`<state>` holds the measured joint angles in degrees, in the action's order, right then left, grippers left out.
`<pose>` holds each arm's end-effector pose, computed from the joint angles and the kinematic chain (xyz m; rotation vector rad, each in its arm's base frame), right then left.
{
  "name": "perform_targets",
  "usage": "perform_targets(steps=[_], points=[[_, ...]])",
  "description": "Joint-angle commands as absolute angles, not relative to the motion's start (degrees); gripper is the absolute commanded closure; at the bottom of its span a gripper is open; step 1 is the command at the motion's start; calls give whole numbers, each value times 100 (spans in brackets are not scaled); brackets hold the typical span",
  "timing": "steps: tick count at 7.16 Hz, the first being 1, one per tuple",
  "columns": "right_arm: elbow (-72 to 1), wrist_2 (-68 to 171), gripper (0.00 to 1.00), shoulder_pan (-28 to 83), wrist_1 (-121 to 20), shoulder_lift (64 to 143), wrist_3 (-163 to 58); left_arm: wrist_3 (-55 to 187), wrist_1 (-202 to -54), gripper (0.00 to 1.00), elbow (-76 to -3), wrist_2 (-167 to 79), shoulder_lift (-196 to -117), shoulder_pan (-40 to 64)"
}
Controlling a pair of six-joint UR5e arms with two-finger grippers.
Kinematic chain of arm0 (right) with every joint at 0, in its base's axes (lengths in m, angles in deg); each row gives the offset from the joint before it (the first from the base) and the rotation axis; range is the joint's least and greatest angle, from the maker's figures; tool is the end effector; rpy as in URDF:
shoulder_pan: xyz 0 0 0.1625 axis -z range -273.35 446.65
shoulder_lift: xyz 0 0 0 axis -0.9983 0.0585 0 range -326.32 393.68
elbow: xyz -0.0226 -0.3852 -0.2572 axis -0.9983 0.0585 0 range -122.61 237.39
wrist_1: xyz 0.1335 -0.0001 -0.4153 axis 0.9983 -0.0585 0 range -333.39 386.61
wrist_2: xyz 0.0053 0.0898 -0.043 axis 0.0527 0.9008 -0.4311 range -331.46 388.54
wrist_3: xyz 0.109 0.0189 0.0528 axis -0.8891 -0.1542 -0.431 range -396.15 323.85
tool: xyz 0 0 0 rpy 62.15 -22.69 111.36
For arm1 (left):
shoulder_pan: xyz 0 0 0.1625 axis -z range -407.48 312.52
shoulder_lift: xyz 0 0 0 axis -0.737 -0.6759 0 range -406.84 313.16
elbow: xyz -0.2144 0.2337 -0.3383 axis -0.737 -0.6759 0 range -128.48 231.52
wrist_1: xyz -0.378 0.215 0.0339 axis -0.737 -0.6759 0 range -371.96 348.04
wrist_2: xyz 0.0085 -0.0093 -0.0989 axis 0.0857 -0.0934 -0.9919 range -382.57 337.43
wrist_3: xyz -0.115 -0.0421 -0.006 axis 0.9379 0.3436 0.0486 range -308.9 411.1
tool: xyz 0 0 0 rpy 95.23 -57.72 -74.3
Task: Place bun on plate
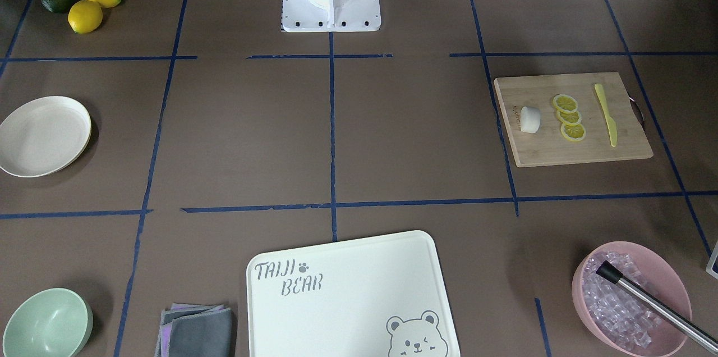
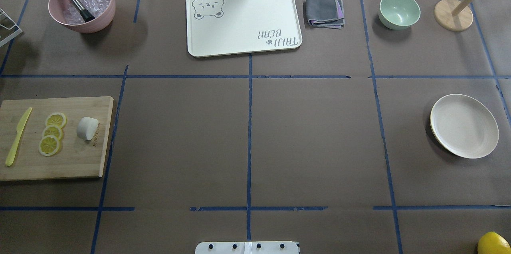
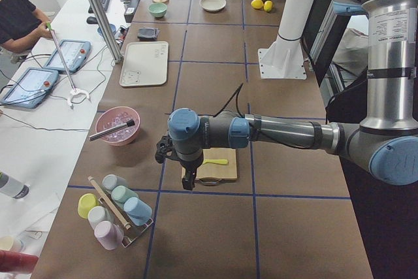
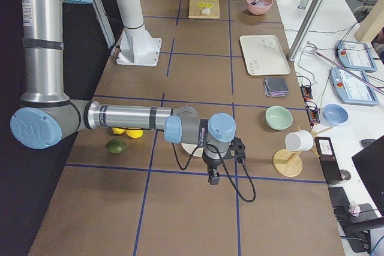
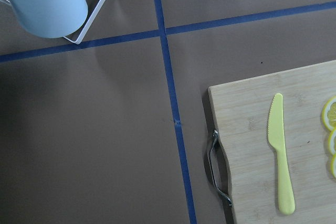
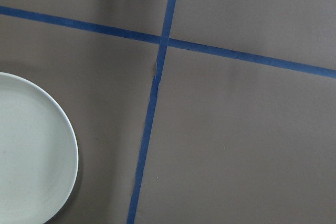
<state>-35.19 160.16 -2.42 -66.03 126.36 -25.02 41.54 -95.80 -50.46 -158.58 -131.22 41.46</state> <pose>0.0439 -0.4897 0.7228 0.0191 -0.7286 -0.1840 -0.0365 -0.4681 0.6627 0.0628 0.8017 0.1767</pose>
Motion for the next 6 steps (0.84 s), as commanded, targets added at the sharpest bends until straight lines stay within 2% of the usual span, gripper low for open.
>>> perform_targets(steps=[1,6], points=[[-3534,16228,0,-282,-6612,12693,-2481,3970,-9755,0,-5261,-15845,-13079,4103],[-3551,16231,0,-282,-6594,12773,-2525,3994,-9704,0,-5315,-15836,-12964,4094]])
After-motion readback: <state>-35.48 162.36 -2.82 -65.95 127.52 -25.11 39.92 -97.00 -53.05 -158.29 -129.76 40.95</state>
